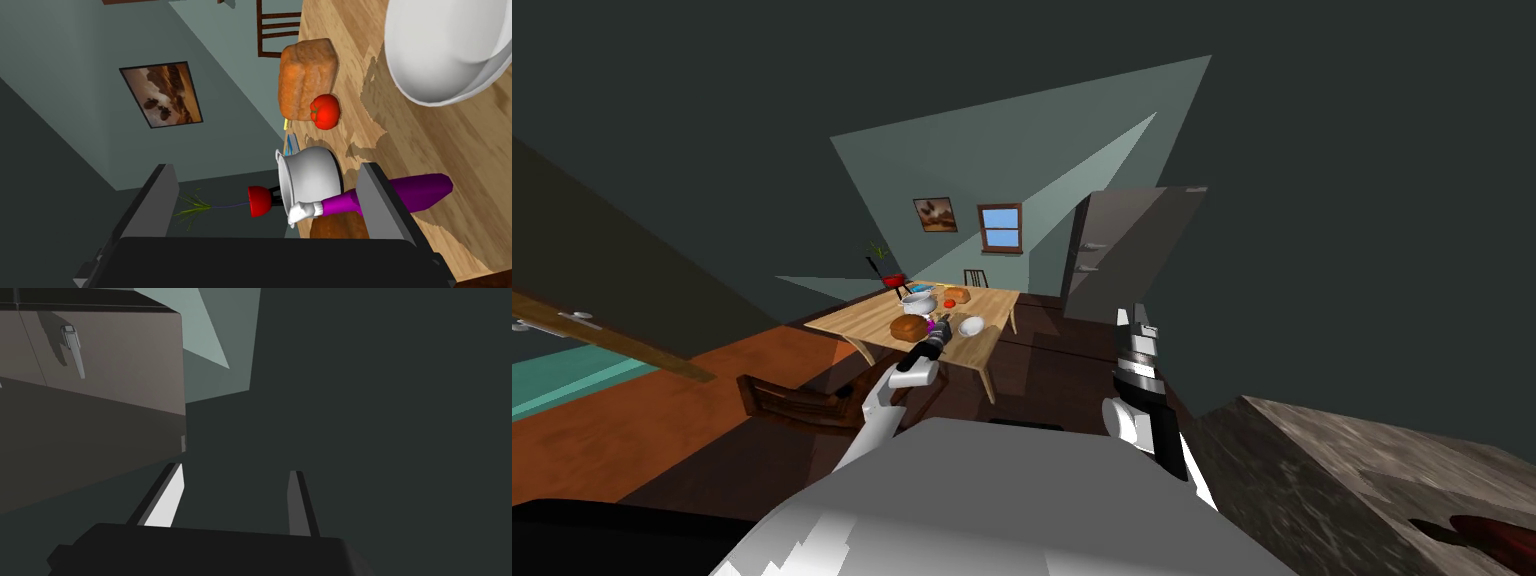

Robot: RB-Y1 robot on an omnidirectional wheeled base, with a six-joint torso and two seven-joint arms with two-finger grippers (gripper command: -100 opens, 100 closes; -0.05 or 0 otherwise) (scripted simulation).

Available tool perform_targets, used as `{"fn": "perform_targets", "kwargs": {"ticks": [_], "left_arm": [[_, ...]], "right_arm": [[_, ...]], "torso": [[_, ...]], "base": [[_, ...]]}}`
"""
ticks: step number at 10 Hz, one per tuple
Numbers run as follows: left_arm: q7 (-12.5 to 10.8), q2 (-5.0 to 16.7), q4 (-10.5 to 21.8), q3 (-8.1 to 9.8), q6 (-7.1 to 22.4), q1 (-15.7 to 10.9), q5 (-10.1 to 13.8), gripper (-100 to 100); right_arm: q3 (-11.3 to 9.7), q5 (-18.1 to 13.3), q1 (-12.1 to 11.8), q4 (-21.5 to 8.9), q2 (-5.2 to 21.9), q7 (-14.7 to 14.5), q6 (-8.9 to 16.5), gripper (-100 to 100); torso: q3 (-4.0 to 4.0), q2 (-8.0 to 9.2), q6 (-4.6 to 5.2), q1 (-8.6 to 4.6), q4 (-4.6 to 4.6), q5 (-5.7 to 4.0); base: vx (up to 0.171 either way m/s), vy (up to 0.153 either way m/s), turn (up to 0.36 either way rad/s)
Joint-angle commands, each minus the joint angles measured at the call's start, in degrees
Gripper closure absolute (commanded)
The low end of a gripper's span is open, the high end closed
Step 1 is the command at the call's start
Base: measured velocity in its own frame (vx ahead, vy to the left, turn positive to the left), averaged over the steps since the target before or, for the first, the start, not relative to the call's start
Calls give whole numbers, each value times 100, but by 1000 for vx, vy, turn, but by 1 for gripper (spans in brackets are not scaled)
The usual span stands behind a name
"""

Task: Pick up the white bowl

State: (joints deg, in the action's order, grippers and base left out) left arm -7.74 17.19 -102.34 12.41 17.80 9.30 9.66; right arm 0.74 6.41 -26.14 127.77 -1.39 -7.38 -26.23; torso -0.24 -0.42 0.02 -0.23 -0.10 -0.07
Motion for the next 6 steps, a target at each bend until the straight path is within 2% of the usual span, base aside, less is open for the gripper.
{"fn": "perform_targets", "kwargs": {"ticks": [1, 2, 3, 4, 5, 6], "left_arm": [[16, 13, 69, 39, 241, -65, 42, -100], [35, 82, 233, 97, 418, -60, 177, -100], [35, 82, 233, 97, 454, -60, 177, -100], [58, 152, 394, 151, 655, -47, 312, -100], [58, 152, 394, 151, 655, -47, 312, -100], [85, 222, 550, 199, 841, -24, 447, -100]], "right_arm": [[0, 0, 0, 0, 0, 0, 0, 0], [0, 0, 0, 0, 0, 0, 0, 0], [0, 0, 0, 0, 0, 0, 0, 0], [0, 0, 0, 0, 0, 0, 0, 0], [0, 0, 0, 0, 0, 0, 0, 0], [1, 0, 0, 0, 1, 0, 0, 0]], "torso": [[0, 0, 0, 0, 0, 0], [4, 7, 0, 5, 2, 0], [-1, -3, 0, 7, 0, 1], [-1, -1, 0, 12, 0, 2], [-2, -3, 0, 13, -1, 3], [1, 2, -1, 17, 0, 3]], "base": [[44, -57, -1], [82, -54, -16], [70, -41, -2], [74, -39, -21], [63, -25, -10], [78, -29, -25]]}}
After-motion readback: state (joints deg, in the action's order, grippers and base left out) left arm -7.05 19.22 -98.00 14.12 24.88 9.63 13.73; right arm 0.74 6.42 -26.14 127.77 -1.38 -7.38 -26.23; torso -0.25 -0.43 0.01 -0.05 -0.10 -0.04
